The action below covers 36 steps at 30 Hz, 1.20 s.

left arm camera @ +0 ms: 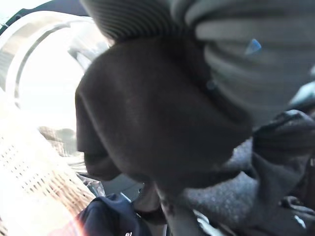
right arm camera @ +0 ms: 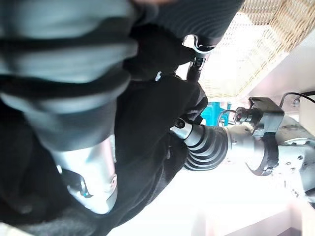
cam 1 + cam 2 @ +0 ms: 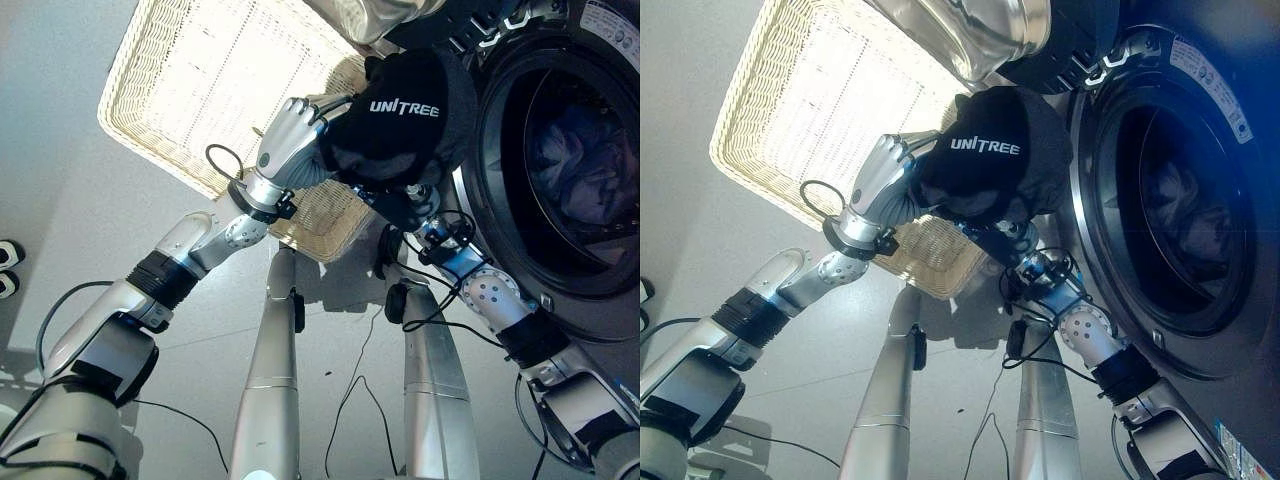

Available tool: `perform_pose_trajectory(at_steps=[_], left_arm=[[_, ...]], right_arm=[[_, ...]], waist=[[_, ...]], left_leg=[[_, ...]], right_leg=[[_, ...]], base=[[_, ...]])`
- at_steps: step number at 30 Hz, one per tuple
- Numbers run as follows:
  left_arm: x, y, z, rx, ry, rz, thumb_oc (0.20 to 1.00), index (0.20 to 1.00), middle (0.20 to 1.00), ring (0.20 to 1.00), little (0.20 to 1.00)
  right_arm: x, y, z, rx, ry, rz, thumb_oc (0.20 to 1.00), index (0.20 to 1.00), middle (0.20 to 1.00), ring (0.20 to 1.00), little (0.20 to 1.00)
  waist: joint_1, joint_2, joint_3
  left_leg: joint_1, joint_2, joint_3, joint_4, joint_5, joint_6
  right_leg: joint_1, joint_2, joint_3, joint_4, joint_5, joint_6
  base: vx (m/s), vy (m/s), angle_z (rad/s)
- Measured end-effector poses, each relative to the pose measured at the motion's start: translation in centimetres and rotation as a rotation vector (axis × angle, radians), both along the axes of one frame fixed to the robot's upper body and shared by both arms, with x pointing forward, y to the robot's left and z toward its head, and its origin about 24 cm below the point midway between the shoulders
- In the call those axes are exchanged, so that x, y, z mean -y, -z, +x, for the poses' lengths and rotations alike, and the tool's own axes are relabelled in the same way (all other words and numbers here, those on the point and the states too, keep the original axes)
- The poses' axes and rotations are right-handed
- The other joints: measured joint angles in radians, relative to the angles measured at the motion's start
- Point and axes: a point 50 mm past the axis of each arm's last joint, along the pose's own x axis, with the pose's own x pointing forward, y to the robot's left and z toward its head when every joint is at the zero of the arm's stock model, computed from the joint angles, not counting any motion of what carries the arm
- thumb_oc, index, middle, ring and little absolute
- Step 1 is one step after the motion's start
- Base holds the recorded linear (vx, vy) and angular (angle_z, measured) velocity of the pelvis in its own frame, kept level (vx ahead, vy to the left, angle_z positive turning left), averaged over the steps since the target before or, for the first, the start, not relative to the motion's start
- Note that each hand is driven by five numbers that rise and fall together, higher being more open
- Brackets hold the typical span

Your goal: Put the clothes into the washing machine.

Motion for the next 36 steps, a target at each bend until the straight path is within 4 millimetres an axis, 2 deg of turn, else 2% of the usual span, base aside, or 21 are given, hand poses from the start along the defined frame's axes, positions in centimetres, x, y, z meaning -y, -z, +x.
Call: perform_pose_trajectory(at_steps=[10,20,26,36], left_arm=[[0.1,0.2,0.0,0.018,-0.017,0.033,0.2,0.2,0.2,0.2,0.2],[-0.7,0.3,0.6,0.0,-0.113,-0.016,0.2,0.2,0.2,0.2,0.2],[-1.4,-0.1,0.7,0.015,-0.15,-0.06,0.2,0.2,0.2,0.2,0.2],[-1.4,0.0,0.7,0.018,-0.176,-0.064,0.2,0.2,0.2,0.2,0.2]], right_arm=[[0.2,0.4,0.0,-0.01,0.02,0.0,1.0,1.0,1.0,1.0,1.0],[0.7,0.0,0.2,0.05,0.094,-0.074,1.0,1.0,1.0,1.0,1.0],[0.6,-0.5,0.3,0.071,0.096,-0.064,1.0,1.0,1.0,1.0,1.0],[0.5,-0.6,0.2,0.074,0.094,-0.059,1.0,1.0,1.0,1.0,1.0]], waist=[[-0.001,0.0,0.0],[-0.001,0.0,0.0],[0.0,0.0,0.0],[0.001,0.0,0.0]], left_leg=[[-0.002,-0.001,-0.006,-0.001,-0.001,0.0],[-0.002,-0.001,-0.007,-0.001,-0.001,-0.001],[-0.002,-0.002,-0.008,0.0,-0.001,-0.001],[-0.002,-0.002,-0.008,0.0,-0.004,-0.004]], right_leg=[[0.0,0.0,-0.001,-0.003,0.0,0.0],[-0.001,0.001,-0.001,-0.001,-0.003,0.001],[-0.001,0.001,-0.001,-0.001,-0.004,0.001],[-0.001,0.0,-0.001,-0.001,-0.005,0.001]], base=[[0.0,0.0,0.0],[0.0,0.0,0.0],[0.0,0.0,0.0],[0.0,0.0,0.0]])
